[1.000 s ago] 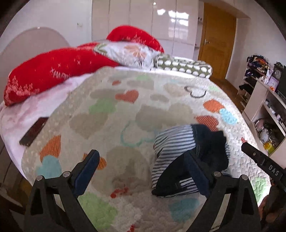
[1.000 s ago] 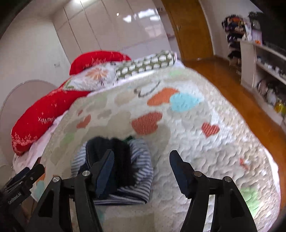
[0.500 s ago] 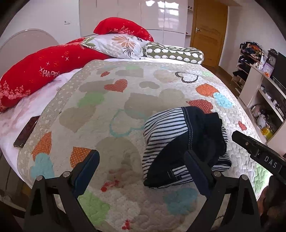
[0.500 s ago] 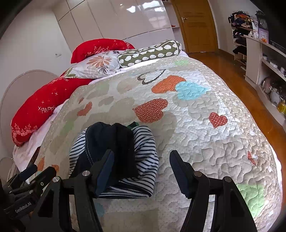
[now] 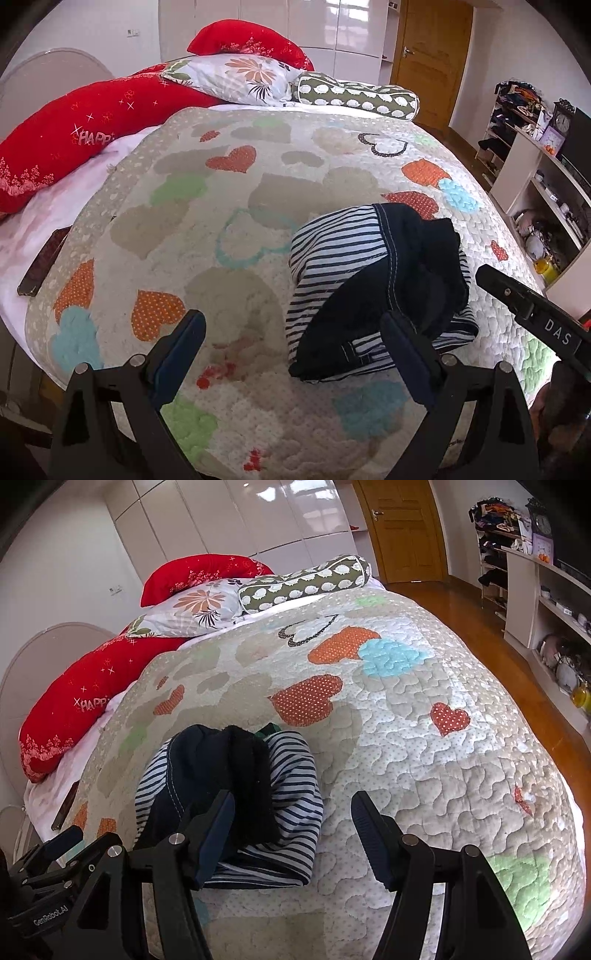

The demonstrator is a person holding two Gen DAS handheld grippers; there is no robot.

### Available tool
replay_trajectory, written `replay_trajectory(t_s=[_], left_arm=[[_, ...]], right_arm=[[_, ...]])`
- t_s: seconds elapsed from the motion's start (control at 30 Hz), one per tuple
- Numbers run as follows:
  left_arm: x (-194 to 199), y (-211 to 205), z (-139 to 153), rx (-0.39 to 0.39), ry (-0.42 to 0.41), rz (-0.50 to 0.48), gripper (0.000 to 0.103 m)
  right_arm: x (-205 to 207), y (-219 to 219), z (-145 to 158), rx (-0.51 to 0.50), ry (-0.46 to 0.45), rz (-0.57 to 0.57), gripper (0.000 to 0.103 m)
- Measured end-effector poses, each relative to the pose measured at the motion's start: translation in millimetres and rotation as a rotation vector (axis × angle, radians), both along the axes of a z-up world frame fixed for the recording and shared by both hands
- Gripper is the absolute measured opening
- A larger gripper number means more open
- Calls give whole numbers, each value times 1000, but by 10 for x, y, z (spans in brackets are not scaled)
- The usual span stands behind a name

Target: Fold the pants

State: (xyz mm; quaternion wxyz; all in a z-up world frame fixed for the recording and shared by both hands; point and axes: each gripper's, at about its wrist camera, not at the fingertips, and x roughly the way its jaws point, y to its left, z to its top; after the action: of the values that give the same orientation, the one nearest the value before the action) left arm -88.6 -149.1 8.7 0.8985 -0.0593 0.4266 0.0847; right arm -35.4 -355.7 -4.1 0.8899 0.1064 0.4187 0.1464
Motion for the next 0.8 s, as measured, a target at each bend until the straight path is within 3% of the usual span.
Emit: replay_trajectory(t_s=[0.8], left_arm=[[3,61,-64,-11,1,13,95]], right_arm=[[39,29,-43,-17,19,4,70]])
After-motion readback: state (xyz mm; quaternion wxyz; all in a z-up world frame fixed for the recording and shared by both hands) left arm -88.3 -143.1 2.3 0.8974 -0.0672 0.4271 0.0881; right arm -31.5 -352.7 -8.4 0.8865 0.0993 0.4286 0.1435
